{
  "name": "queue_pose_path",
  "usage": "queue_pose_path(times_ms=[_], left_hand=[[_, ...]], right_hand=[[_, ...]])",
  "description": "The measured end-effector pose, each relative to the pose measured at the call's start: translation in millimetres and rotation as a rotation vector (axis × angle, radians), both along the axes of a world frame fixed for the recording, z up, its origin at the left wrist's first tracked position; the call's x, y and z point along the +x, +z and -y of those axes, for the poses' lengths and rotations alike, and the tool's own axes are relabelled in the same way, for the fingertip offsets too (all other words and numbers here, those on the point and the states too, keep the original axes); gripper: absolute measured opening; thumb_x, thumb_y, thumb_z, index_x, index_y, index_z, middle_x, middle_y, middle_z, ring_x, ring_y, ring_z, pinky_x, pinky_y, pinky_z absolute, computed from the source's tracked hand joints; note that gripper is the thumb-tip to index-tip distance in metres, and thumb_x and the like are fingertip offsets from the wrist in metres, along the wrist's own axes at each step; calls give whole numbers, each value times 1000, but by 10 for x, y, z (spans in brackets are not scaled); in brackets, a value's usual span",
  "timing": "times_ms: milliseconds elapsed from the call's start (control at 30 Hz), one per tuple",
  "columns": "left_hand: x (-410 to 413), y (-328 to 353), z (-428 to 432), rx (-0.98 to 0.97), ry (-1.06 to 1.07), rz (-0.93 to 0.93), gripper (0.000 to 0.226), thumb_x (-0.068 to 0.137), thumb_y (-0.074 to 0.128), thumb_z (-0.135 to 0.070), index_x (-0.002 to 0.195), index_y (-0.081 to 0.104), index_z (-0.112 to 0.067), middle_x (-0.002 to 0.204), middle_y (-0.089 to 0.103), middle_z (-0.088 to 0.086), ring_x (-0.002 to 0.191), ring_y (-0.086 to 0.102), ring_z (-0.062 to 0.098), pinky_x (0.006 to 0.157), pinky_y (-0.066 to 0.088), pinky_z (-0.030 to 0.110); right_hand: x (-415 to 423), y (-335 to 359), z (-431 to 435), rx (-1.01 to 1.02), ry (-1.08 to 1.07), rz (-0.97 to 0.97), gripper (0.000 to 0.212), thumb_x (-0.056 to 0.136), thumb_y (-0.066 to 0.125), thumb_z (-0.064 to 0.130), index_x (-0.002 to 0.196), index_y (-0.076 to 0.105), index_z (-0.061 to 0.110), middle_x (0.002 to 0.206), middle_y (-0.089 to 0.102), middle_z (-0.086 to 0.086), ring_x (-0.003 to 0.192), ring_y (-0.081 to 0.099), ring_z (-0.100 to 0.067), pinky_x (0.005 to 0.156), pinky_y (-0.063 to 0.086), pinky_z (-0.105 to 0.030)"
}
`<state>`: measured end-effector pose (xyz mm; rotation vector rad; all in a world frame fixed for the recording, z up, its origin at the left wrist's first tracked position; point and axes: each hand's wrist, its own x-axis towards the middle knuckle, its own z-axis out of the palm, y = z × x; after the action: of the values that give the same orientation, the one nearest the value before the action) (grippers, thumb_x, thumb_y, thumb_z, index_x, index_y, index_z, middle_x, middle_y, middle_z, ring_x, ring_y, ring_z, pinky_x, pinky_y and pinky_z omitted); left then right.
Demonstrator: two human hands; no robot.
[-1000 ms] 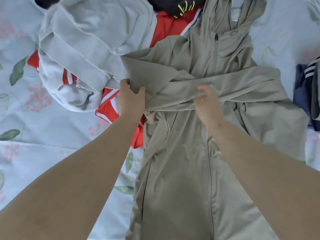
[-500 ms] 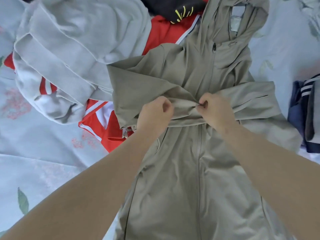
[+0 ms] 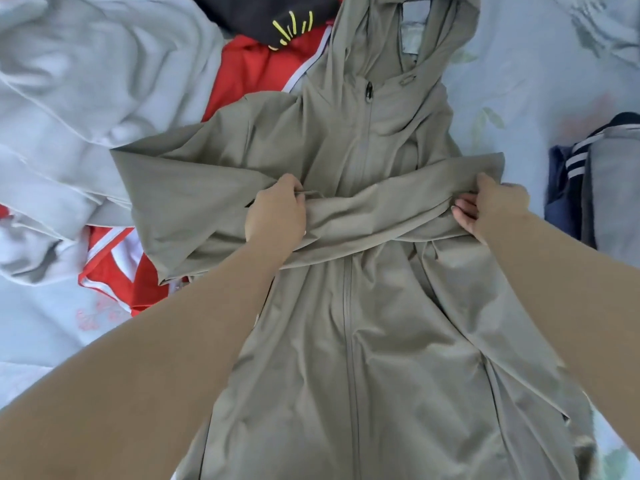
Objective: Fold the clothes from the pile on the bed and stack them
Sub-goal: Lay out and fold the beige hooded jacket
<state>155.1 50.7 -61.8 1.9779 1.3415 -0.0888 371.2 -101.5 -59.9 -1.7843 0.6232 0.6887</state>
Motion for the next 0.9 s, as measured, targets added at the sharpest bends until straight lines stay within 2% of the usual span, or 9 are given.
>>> queue_pose_path(times_ms=[67,133,233,433,533,633,700,767,900], left_hand=[[28,33,-1,-27,72,49,13,95,40,-19,93,52,-19,94,65,11,73,67,29,69,56,45],[56,98,30,-91,158,124,14,96,39,-15,90,51,-18,89,65,11,59,65,19,61,58,43],[86,214,47,-130,279,205,13,96,39,-12,92,52,-14,78,62,7,51,61,16,58,56,41],[81,379,38,-102,420,280,14,97,40,-10,92,52,-16,73,59,2,39,57,4,42,52,21],[121,540,31,-56,482,370,18,97,40,-11,85,50,-20,72,59,1,39,57,4,40,49,20],[190,728,17,11,575,466,12,96,40,-10,95,50,-15,71,57,1,40,57,3,46,52,23],[213,767,55,44,585,435,13,94,39,-10,99,48,-17,78,60,3,47,61,5,57,55,30],[210,732,133,104,539,288,24,89,40,-10,111,44,-19,93,64,6,75,67,20,73,54,40],[227,568,337,171,256,93,31,88,47,-12,119,43,-18,114,55,9,90,52,27,73,37,33]], right_hand=[[75,-31,66,33,-82,-49,16,94,49,18,110,50,15,73,54,-3,59,53,-12,43,53,-21],[95,-12,115,85,-117,-124,7,97,47,19,91,49,15,72,52,-1,59,51,-11,50,56,-25],[127,5,146,123,-28,-91,23,94,49,9,107,40,26,74,51,-1,56,44,-11,68,56,-27],[124,146,286,91,44,143,7,97,47,18,101,53,20,73,60,-1,51,46,-10,55,53,-21],[198,408,407,175,21,220,12,96,47,20,94,59,19,68,62,0,42,44,-8,47,46,-18],[296,663,593,293,26,227,15,94,49,18,81,57,20,57,60,5,41,43,-7,47,42,-17],[321,718,697,245,69,188,18,93,47,16,77,54,20,53,57,5,39,41,-7,48,41,-17],[294,670,745,108,149,132,20,93,46,13,75,51,19,59,55,3,41,41,-9,49,41,-19],[173,431,689,-15,332,48,8,95,46,13,93,53,16,82,51,2,64,48,-12,59,48,-24]])
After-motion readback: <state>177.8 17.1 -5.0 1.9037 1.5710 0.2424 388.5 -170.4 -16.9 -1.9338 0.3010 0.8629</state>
